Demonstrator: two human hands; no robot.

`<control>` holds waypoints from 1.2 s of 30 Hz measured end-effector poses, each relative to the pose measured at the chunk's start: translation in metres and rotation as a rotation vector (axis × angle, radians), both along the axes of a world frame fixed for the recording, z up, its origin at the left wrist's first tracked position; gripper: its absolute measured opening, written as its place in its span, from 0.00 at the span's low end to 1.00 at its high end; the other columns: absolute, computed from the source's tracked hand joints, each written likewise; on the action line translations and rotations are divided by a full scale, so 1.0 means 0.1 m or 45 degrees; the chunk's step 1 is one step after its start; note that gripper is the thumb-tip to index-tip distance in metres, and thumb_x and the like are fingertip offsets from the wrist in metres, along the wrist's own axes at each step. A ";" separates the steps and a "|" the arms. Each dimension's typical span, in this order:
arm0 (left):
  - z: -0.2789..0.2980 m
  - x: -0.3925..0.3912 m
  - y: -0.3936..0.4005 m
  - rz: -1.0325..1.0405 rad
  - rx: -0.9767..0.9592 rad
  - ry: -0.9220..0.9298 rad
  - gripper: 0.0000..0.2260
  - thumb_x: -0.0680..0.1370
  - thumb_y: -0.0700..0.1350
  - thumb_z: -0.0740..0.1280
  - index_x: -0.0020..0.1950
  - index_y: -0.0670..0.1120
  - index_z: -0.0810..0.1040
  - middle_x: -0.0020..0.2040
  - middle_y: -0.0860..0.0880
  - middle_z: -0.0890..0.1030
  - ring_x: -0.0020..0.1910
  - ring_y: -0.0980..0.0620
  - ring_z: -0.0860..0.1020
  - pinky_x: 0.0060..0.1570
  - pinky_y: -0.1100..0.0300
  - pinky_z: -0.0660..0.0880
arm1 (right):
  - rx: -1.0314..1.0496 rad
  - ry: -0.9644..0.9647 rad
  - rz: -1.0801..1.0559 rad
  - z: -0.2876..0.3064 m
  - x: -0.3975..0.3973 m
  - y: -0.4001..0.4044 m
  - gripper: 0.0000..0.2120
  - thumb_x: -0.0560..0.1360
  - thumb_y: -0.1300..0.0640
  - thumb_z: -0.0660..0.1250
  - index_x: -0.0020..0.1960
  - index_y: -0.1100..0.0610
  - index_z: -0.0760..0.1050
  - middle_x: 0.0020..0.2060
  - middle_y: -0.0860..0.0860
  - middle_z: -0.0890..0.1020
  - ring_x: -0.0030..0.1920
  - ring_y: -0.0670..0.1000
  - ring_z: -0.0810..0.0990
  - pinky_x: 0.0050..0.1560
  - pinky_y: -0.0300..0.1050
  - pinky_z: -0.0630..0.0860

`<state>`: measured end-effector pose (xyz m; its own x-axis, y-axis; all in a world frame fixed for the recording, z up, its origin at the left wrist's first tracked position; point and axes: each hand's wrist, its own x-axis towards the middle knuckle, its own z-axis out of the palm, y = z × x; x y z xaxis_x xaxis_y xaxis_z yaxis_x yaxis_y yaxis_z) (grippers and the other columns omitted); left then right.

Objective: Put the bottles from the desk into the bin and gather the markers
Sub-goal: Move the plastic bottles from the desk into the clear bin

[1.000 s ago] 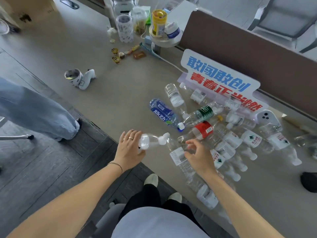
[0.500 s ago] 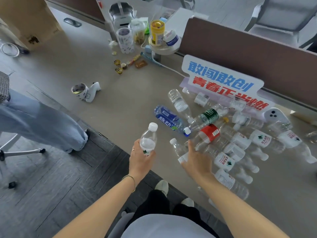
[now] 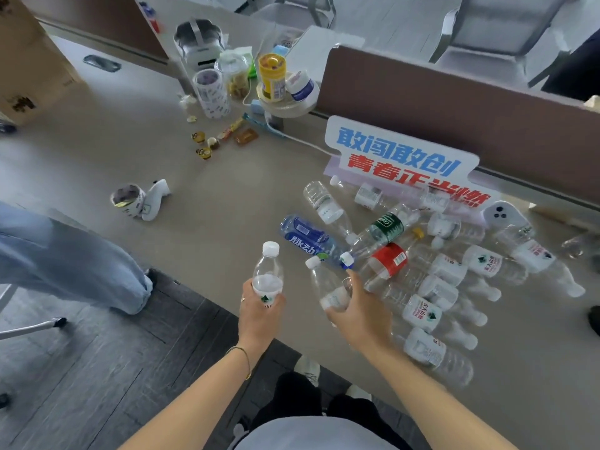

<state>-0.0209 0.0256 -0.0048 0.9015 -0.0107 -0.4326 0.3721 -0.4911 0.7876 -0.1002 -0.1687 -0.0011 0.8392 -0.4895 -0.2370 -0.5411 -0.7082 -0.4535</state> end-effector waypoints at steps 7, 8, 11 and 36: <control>0.08 0.16 -0.57 -0.226 -0.130 -0.076 0.19 0.75 0.48 0.72 0.63 0.57 0.71 0.54 0.52 0.81 0.48 0.53 0.82 0.43 0.60 0.77 | 0.300 -0.324 -0.381 0.29 -0.16 -0.35 0.41 0.69 0.48 0.76 0.77 0.42 0.61 0.63 0.42 0.71 0.56 0.44 0.76 0.54 0.40 0.75; 0.10 0.17 -0.69 -0.273 -0.142 -0.103 0.19 0.75 0.49 0.72 0.64 0.58 0.71 0.55 0.53 0.81 0.49 0.53 0.82 0.45 0.58 0.78 | 0.295 -0.330 -0.421 0.35 -0.20 -0.42 0.38 0.69 0.48 0.76 0.75 0.44 0.64 0.60 0.42 0.70 0.52 0.43 0.77 0.50 0.37 0.74; 0.22 0.13 -1.08 -0.416 -0.163 -0.194 0.19 0.76 0.50 0.73 0.64 0.58 0.71 0.55 0.55 0.81 0.52 0.54 0.82 0.50 0.55 0.79 | 0.252 -0.392 -0.580 0.50 -0.39 -0.65 0.27 0.67 0.50 0.75 0.65 0.47 0.74 0.54 0.42 0.68 0.46 0.43 0.78 0.47 0.40 0.78; 0.76 -3.90 -4.49 -1.421 -0.247 -0.084 0.15 0.70 0.52 0.80 0.50 0.55 0.77 0.43 0.56 0.83 0.45 0.54 0.82 0.46 0.53 0.79 | -0.028 -0.760 -1.785 0.97 -5.10 -2.78 0.24 0.68 0.45 0.76 0.59 0.44 0.68 0.41 0.42 0.81 0.40 0.45 0.81 0.38 0.46 0.76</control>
<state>-0.4114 -0.4229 0.0711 0.3669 -0.8845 -0.2882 -0.2422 -0.3900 0.8884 -0.6103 -0.4469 0.0959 -0.3233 -0.9460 -0.0244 -0.5084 0.1954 -0.8386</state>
